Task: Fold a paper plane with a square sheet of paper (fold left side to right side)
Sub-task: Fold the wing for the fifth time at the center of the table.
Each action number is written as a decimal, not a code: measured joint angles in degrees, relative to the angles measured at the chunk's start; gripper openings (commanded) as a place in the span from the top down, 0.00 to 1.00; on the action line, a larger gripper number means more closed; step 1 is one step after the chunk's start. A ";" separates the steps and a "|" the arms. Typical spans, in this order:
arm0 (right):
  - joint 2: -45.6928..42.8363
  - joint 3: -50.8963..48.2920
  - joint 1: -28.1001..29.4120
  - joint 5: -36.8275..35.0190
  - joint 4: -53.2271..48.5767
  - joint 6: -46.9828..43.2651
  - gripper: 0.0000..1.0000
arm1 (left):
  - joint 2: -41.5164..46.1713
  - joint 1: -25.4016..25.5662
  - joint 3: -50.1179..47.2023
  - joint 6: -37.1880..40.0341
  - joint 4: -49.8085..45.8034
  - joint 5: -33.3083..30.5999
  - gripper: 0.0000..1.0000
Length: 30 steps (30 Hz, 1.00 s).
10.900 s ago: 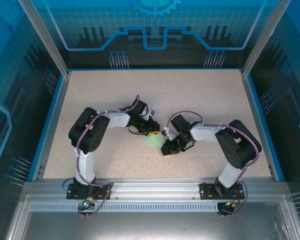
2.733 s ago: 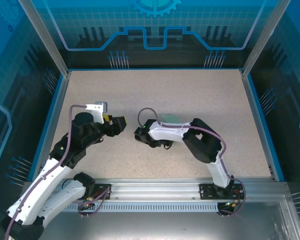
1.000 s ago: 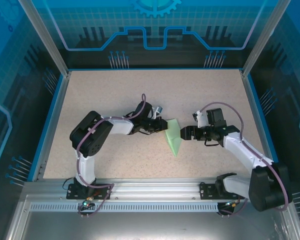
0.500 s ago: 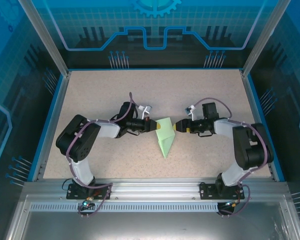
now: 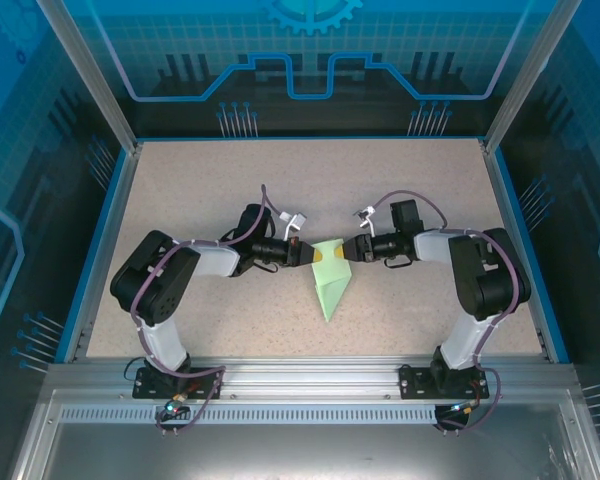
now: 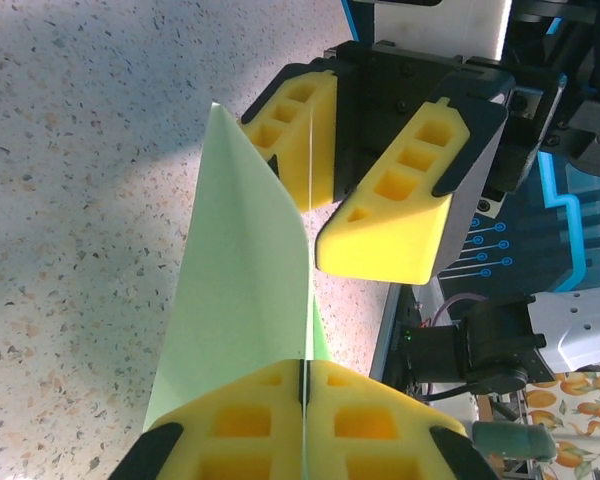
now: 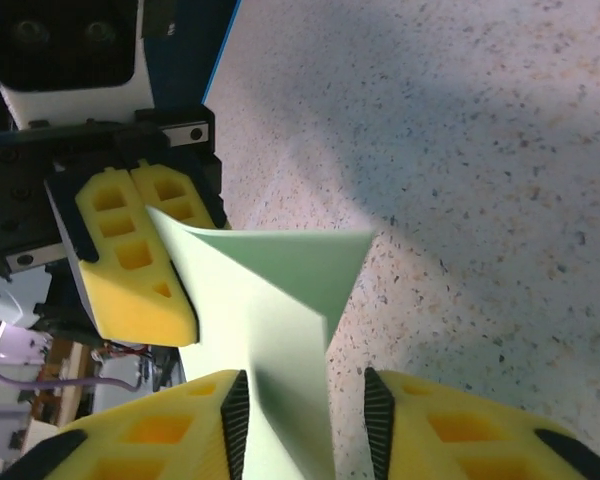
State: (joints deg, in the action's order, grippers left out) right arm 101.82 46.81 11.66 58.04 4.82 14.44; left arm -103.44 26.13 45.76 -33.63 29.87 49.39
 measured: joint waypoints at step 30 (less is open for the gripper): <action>-4.55 -0.59 1.44 -15.91 -11.47 10.78 1.00 | 20.85 33.42 7.78 16.79 -44.89 -53.70 0.33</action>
State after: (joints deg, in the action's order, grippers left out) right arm 97.27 46.22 13.10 42.13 -6.66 25.21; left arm -82.59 59.55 53.54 -16.84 -15.03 -4.32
